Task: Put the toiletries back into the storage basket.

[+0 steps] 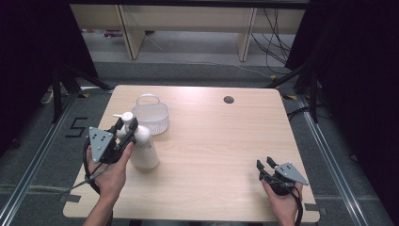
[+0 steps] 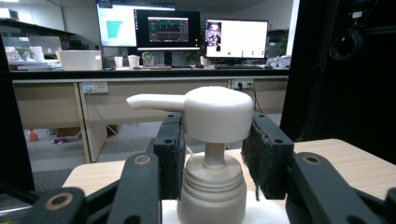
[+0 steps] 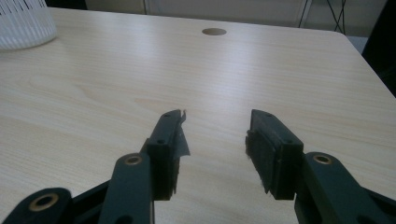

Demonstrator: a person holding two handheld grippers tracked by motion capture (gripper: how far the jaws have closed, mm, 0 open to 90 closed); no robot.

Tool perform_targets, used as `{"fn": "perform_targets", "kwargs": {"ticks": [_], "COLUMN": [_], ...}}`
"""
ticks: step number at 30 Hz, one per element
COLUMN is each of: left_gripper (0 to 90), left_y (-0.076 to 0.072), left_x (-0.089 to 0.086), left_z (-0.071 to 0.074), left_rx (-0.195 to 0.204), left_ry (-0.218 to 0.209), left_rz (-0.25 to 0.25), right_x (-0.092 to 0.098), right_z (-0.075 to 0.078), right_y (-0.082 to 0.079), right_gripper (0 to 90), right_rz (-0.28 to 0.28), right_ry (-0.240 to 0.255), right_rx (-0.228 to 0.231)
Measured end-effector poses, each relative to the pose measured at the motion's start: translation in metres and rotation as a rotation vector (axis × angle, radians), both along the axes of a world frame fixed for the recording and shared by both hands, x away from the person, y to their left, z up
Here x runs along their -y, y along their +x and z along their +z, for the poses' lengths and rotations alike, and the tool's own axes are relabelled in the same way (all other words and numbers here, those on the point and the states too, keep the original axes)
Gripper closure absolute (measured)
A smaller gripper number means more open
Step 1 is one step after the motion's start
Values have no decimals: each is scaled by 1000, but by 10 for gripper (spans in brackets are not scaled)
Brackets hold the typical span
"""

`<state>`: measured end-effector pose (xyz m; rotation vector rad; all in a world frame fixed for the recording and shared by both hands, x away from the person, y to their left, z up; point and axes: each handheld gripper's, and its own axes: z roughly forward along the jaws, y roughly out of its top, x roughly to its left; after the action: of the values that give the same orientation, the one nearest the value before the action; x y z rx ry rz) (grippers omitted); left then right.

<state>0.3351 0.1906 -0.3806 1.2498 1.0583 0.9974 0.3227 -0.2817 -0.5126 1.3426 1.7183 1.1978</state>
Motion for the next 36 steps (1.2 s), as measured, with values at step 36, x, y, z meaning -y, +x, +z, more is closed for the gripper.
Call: {"fn": "perform_targets", "kwargs": {"ticks": [36], "left_gripper": [594], "left_y": [21], "left_x": [-1], "left_z": [49], "left_rx": [94], "left_ry": [2], "left_rz": [5], "right_x": [2], "right_z": [0], "right_y": [2], "right_gripper": [550], "right_rz": [17], "right_ry": [-12], "right_rx": [13]}}
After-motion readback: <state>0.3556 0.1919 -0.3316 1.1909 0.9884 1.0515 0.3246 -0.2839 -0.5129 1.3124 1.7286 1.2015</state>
